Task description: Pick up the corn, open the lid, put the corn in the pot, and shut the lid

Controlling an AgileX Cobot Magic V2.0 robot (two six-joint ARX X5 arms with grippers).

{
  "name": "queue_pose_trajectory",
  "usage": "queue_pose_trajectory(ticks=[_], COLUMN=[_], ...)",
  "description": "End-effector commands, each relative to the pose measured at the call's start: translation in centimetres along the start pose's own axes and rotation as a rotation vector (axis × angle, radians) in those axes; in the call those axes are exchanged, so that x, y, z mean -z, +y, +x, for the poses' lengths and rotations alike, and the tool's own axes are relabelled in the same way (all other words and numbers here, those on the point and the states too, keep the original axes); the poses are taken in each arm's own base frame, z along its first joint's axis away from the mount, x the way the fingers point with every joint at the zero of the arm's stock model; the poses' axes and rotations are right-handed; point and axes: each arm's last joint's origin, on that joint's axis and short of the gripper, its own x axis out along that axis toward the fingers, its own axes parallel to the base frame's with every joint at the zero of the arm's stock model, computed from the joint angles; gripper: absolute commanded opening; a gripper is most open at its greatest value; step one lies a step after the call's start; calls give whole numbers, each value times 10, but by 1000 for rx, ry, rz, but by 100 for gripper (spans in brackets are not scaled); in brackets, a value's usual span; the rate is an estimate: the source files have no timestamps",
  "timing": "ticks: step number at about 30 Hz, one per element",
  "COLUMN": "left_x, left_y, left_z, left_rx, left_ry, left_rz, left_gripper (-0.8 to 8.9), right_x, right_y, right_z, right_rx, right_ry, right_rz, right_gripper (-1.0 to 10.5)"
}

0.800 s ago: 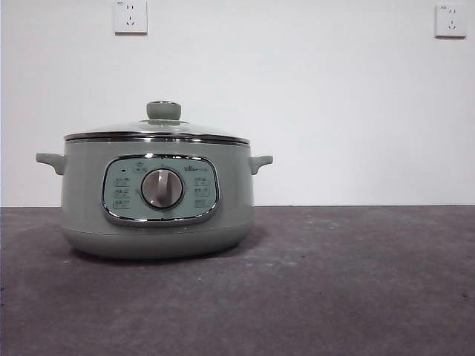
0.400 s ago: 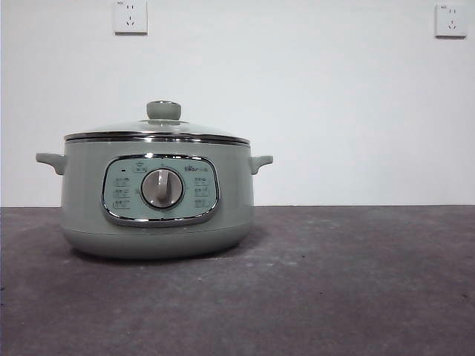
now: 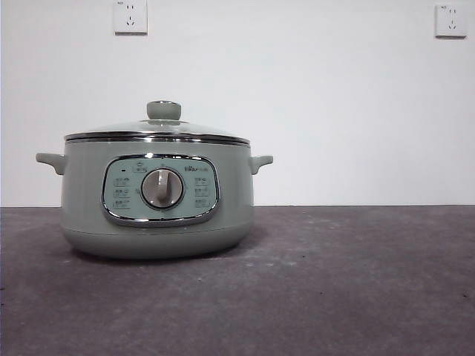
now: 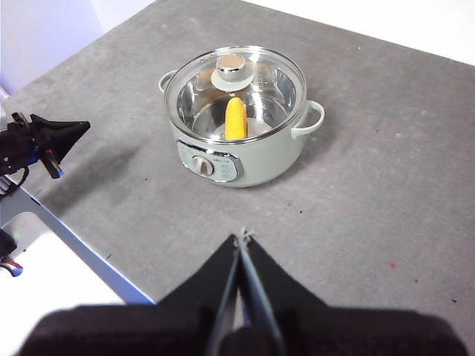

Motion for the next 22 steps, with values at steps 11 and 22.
queue_pose_trajectory(ticks=[11,22], left_x=[4,4], left_y=[0,0], left_z=[1,1], left_rx=[0,0], left_ry=[5,4], left_rz=[-13,-12], left_gripper=[-2,-2], right_x=[11,45], right_y=[-18,-33], right_z=[-13,12], right_rx=[349,476], right_ry=[-3,-446], right_rz=[53,-67], right_gripper=[1,1])
